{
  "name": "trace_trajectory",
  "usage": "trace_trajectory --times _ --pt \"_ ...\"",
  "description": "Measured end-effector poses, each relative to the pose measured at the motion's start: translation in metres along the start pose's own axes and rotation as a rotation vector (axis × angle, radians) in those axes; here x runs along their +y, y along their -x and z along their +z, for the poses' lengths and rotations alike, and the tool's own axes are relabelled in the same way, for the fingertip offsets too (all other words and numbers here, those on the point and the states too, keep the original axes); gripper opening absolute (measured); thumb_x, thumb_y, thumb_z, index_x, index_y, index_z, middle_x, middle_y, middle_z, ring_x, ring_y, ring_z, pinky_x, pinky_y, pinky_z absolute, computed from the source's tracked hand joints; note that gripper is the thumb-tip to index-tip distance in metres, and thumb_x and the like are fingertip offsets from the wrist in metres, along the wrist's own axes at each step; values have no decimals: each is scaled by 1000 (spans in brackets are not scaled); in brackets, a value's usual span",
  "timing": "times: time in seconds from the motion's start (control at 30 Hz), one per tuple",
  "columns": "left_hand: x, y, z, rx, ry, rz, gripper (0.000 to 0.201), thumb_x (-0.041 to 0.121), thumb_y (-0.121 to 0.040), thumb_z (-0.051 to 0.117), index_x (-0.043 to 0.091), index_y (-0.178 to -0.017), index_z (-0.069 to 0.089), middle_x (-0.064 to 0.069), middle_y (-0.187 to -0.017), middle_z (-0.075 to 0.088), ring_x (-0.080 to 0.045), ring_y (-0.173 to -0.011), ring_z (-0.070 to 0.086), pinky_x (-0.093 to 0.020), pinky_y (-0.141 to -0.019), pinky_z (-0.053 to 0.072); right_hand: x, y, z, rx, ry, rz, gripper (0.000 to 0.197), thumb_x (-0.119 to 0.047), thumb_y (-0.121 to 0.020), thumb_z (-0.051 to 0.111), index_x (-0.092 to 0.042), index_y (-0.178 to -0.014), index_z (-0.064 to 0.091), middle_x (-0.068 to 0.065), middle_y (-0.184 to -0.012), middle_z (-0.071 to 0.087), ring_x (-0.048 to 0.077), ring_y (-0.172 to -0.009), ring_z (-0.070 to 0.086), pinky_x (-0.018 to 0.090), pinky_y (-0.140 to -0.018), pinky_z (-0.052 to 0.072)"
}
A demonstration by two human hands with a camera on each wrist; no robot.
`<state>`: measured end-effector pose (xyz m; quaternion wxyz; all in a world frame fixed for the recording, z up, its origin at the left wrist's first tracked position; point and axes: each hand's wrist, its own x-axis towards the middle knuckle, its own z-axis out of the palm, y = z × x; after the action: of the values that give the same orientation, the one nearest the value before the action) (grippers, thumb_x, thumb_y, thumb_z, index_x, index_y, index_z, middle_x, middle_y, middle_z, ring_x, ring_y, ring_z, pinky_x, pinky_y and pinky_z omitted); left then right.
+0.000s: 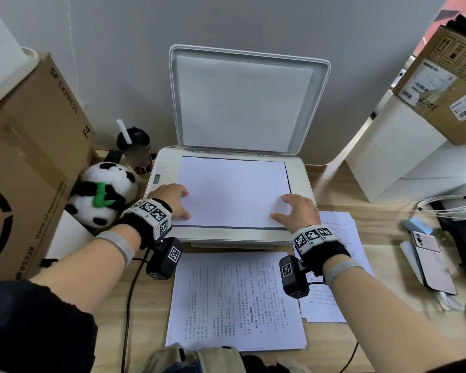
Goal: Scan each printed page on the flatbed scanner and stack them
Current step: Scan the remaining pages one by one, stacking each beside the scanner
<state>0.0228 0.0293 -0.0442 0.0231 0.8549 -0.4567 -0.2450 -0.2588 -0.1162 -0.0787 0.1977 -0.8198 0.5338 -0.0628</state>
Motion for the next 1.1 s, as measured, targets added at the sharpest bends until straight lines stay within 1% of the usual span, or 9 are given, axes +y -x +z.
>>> trace_trajectory --times 0.43,0.67,0.77,0.8,0.87,0.9,0.97,1.03,1.1 --pt "-4 -2 2 10 24 5 69 32 -73 77 22 -133 46 2 -140 47 -20 -130 42 -40 -109 35 -4 4 -4 -4 -3 -5 62 -44 -82 67 -21 -136 47 -7 -144 44 16 -136 32 37 -113 28" --pt "-7 -5 5 15 -2 19 69 34 -73 76 24 -134 46 3 -139 48 -19 -131 41 -38 -107 35 -4 4 -6 -12 12 17 61 -45 -81 68 -22 -134 49 -9 -143 46 16 -135 33 37 -110 30" --pt "-8 -7 4 17 0 33 66 36 -72 77 24 -131 50 2 -138 49 -19 -129 42 -39 -107 36 -3 2 -6 -18 -3 18 61 -46 -79 69 -22 -132 50 -8 -140 48 17 -132 35 37 -109 32" --pt "-8 -10 3 21 14 38 65 38 -71 78 25 -129 52 1 -137 49 -20 -128 43 -39 -107 36 -3 0 -6 -5 -32 22 60 -45 -79 70 -22 -131 51 -6 -138 49 18 -131 37 36 -108 33" --pt "-9 -16 -2 62 98 44 63 42 -70 78 25 -126 55 -5 -135 47 -23 -127 43 -39 -107 36 -4 -5 -6 86 -192 39 56 -39 -79 72 -19 -128 55 -1 -134 52 21 -128 41 35 -107 35" --pt "-9 -20 -6 111 161 42 61 42 -71 78 24 -124 56 -8 -133 47 -25 -125 44 -37 -107 36 -5 -7 -6 153 -304 56 51 -34 -80 72 -16 -125 57 2 -132 53 22 -126 44 35 -106 36" --pt "-5 -29 -19 231 320 30 54 38 -75 75 19 -123 57 -11 -125 53 -25 -116 51 -34 -100 40 -8 -13 -10 250 -486 114 39 -28 -86 67 -13 -121 59 4 -129 56 21 -120 49 30 -100 38" --pt "5 -38 -39 323 508 -9 49 31 -82 69 14 -126 54 -8 -115 55 -24 -105 55 -30 -91 42 -10 -18 -16 283 -615 179 32 -23 -91 59 -9 -120 59 4 -122 58 17 -110 53 24 -91 38" --pt "15 -53 -66 356 637 -69 54 25 -87 64 10 -135 44 -8 -117 55 -26 -105 56 -30 -86 44 -9 -23 -22 294 -758 257 28 -19 -94 54 -6 -118 60 3 -112 60 14 -101 53 25 -91 40"
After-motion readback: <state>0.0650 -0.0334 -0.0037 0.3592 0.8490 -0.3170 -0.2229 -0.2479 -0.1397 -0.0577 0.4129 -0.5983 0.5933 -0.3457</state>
